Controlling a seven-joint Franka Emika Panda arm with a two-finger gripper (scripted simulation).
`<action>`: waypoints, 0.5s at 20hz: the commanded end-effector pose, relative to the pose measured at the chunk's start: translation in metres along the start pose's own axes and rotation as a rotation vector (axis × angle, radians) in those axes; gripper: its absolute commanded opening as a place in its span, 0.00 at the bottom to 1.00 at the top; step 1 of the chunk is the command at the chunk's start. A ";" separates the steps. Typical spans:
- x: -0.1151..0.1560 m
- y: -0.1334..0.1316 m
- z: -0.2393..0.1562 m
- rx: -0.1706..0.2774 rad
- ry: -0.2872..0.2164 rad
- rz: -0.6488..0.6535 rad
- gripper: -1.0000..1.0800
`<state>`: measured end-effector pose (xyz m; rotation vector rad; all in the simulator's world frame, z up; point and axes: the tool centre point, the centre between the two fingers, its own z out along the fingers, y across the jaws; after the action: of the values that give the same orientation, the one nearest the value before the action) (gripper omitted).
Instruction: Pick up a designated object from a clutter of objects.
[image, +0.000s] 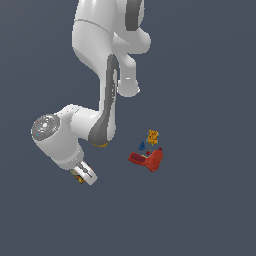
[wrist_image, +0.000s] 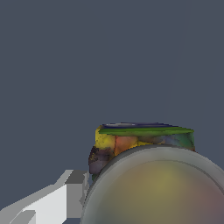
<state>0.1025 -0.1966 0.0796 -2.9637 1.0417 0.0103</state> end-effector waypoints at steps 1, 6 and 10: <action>-0.009 -0.002 -0.013 0.002 0.004 0.000 0.00; -0.035 -0.004 -0.040 0.003 0.004 0.000 0.00; -0.059 -0.006 -0.066 0.004 0.004 -0.001 0.00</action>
<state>0.0660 -0.1613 0.1344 -2.9630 1.0408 0.0094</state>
